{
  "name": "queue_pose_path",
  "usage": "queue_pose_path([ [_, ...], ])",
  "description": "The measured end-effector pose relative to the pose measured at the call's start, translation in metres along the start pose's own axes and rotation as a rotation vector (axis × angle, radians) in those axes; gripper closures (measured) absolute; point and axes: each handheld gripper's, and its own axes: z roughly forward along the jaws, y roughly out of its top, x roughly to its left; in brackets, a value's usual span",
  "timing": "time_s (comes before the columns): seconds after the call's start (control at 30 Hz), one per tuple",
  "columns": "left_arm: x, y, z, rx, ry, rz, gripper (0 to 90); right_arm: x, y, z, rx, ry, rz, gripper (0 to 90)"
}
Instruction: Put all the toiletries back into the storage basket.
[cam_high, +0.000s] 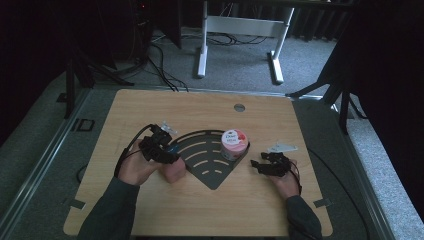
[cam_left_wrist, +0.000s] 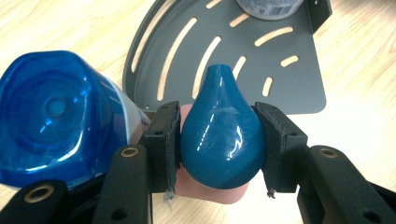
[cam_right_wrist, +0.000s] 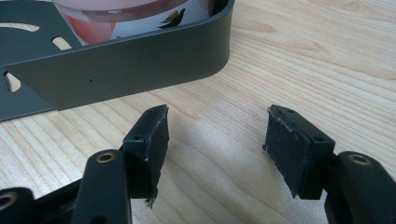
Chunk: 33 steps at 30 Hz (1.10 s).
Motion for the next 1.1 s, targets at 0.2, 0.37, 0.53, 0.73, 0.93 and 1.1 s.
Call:
queue_pose_path([
  [0.2, -0.005, 0.003, -0.001, 0.024, 0.007, 0.027, 53.6, 0.000, 0.000, 0.000, 0.000, 0.000, 0.001, 38.9],
  [0.37, -0.008, 0.003, -0.001, 0.030, 0.002, 0.044, 53.7, 0.000, 0.000, 0.000, -0.001, 0.002, 0.001, 38.9],
  [0.53, -0.011, 0.003, -0.001, 0.034, -0.026, 0.055, 53.8, 0.000, 0.000, 0.000, -0.001, 0.002, 0.001, 38.9],
  [0.73, -0.017, 0.004, -0.001, 0.043, -0.054, 0.082, 53.8, 0.000, 0.000, 0.000, -0.001, 0.001, 0.001, 38.9],
  [0.93, -0.024, 0.006, 0.000, 0.042, -0.072, 0.100, 53.8, -0.001, 0.000, 0.000, -0.001, 0.002, 0.001, 38.8],
  [1.1, -0.031, 0.009, 0.000, 0.042, -0.087, 0.118, 53.8, -0.001, 0.000, 0.000, -0.001, 0.002, 0.000, 38.8],
])
